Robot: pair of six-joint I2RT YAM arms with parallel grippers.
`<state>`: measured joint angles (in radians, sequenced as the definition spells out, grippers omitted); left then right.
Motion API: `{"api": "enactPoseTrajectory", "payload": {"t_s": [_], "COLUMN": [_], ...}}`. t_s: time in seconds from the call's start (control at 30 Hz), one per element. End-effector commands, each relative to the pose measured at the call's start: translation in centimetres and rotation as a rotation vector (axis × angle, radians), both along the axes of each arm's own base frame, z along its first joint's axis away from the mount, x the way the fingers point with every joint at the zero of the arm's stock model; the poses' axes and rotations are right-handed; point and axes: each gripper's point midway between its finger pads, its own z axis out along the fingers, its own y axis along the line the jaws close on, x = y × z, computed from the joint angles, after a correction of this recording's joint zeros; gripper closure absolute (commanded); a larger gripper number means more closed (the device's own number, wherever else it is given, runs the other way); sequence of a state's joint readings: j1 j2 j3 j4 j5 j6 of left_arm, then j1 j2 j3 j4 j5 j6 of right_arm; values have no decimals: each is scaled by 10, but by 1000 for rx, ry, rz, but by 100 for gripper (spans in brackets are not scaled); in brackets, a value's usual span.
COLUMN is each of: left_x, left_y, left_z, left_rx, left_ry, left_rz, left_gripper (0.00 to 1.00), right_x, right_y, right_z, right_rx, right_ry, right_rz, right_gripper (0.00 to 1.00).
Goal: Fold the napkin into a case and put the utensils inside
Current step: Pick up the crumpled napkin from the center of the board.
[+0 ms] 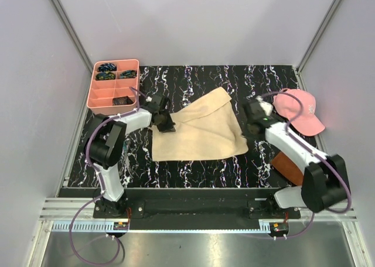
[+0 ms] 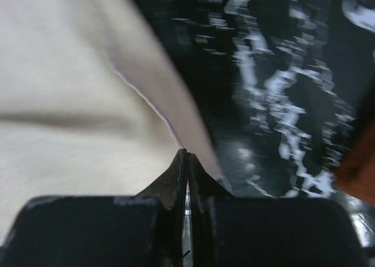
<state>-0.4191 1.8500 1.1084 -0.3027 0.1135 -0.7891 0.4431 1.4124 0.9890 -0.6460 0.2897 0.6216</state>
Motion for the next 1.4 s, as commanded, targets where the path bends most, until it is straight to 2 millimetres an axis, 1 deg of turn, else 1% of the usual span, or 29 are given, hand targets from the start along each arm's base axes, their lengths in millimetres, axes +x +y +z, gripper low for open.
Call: {"api": "enactPoseTrajectory", "payload": {"t_s": [0.0,0.03,0.07,0.1,0.13,0.17,0.2,0.23,0.27,0.3,0.33,0.37,0.4,0.43,0.47,0.5,0.53,0.57,0.63,0.67,0.73,0.77,0.87,0.93,1.03,1.13,1.17,1.3,1.37], "left_x": [32,34,33,31,24,13,5,-6,-26,-37,-48,-65,-74,-83,-98,-104,-109,-117,-123,-125,-125,-125,-123,-120,-114,-111,-110,-115,-121], "left_y": [9,9,6,3,-2,-1,-2,-6,0,3,12,30,38,47,60,65,69,79,87,92,100,103,112,117,114,113,113,113,110], "left_z": [14,17,24,30,46,45,50,72,62,65,79,64,63,73,59,58,61,49,41,36,27,24,15,11,8,2,0,-12,-17], "left_rx": [81,91,113,118,109,114,110,90,101,101,110,157,168,165,197,190,179,204,198,204,221,226,240,257,259,264,263,269,250], "left_ry": [-68,-76,-93,-106,-130,-127,-136,-183,-156,-160,-192,-158,-157,-179,-150,-141,-154,-129,-91,-66,-28,-13,37,45,51,65,71,112,141], "left_rz": [-11,-19,-30,-52,-71,-83,-97,-117,-131,-141,-129,-108,-89,-66,-45,-8,17,51,139,181,223,241,293,317,318,322,328,344,351], "left_gripper": [89,87,82,68,59,50,42,40,39,39,41,42,43,42,43,43,42,38,34,34,35,35,36,36,36,39,40,43,51], "right_x": [-28,-31,-34,-36,-37,-37,-39,-41,-42,-42,-41,-40,-37,-35,-33,-31,-27,-24,-19,-19,-12,-12,-16,-20,-21,-21,-21,-22,-22], "right_y": [-41,-39,-36,-36,-37,-37,-37,-38,-39,-41,-44,-46,-52,-53,-53,-59,-60,-62,-69,-74,-77,-79,-82,-81,-83,-84,-85,-86,-87], "right_z": [-12,-14,-12,-13,-16,-20,-23,-28,-33,-39,-41,-43,-46,-47,-46,-48,-48,-50,-54,-61,-62,-70,-77,-81,-83,-83,-84,-83,-84], "right_rx": [39,51,69,68,61,54,51,49,61,66,68,78,94,121,156,169,184,184,192,175,151,130,103,108,96,91,87,80,80], "right_ry": [22,25,27,31,37,51,68,84,102,103,100,96,87,78,69,54,33,22,18,39,39,67,113,127,135,141,144,142,143], "right_rz": [-152,-145,-129,-124,-120,-100,-96,-94,-102,-111,-124,-135,-168,-198,-217,-256,-285,-300,-353,-373,-367,-370,-382,-393,-403,-411,-414,-425,-433], "right_gripper": [87,76,56,43,32,23,22,22,22,22,24,25,29,30,32,33,33,33,35,37,42,43,48,48,48,49,52,52,53]}}
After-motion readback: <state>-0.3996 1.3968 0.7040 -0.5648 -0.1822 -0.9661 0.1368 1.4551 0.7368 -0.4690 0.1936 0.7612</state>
